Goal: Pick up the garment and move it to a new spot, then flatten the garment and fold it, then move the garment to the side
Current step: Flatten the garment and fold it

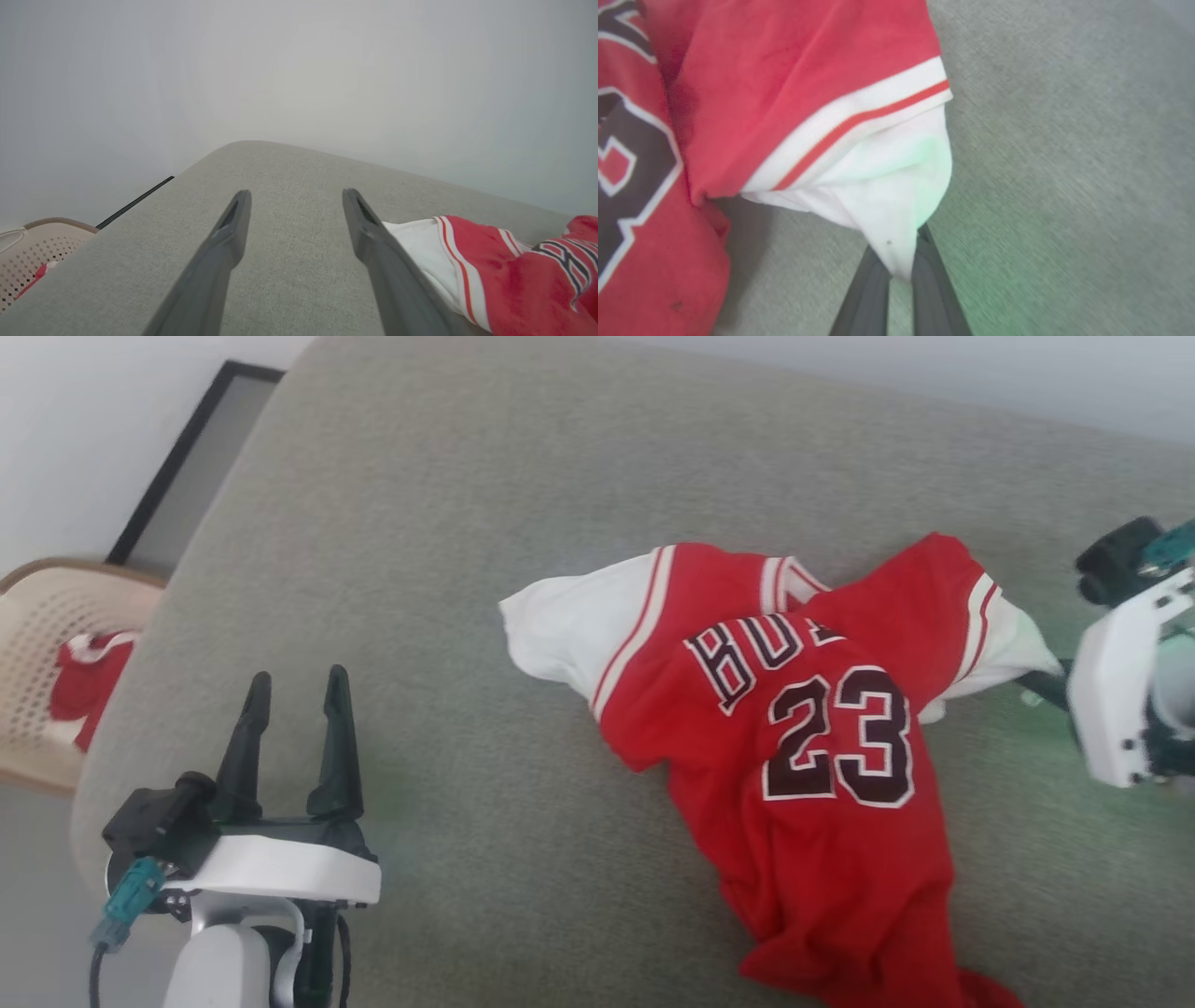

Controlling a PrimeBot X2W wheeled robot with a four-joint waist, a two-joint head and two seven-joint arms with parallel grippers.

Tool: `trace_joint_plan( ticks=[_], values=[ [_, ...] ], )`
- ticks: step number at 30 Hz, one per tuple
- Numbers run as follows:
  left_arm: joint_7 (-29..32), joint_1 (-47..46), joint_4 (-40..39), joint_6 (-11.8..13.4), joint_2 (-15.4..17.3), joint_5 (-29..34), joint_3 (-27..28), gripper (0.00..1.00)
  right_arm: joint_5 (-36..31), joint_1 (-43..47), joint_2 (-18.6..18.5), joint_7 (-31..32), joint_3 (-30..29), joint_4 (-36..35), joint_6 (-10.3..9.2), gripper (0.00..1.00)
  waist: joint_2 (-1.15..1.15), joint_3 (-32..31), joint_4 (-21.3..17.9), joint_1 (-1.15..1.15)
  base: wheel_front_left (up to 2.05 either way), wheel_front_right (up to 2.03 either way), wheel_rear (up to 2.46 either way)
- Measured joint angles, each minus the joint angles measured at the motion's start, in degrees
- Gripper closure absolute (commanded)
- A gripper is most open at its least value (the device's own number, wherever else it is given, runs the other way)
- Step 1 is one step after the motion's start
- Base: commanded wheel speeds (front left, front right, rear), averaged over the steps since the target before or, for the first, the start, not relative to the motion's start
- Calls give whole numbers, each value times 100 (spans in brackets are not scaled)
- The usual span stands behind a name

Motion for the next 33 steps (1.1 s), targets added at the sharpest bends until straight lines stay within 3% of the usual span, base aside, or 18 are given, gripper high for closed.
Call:
trace_joint_plan(
  ticks=[9,16,20,25,26,27,28,29,33],
  values=[
    [1,4,-34,-14,0,63,125,0,321,197,-750,-29,-241,-236,2,100,0,-120,-377,0,0,0,0],
    [0,3,-15,-15,-2,109,131,0,575,649,-1209,-49,-534,54,1,100,0,-136,-538,0,0,0,0],
    [1,-10,-7,-15,-1,140,68,0,655,843,-1131,-78,-646,403,1,100,0,-101,-535,0,0,0,0],
    [0,-73,30,-15,18,157,-21,0,650,877,-648,-244,-687,947,1,100,0,-58,-499,0,0,0,0],
    [0,-77,53,-15,40,159,-51,0,621,859,-561,-318,-686,1047,1,95,0,-60,-498,0,0,0,0],
    [0,-91,80,-15,68,167,-92,0,603,833,-488,-364,-695,1147,1,70,0,-66,-497,0,0,0,0],
    [0,-111,104,-15,83,168,-122,0,601,795,-404,-379,-694,1261,1,55,0,-79,-500,0,0,0,0],
    [0,-133,129,-15,116,168,-154,0,584,760,-336,-397,-675,1327,0,0,0,-96,-504,0,0,0,0],
    [1,-164,269,-15,335,169,-267,0,522,675,-167,-431,-593,1460,1,0,0,-192,-573,0,0,0,0]
  ],
)
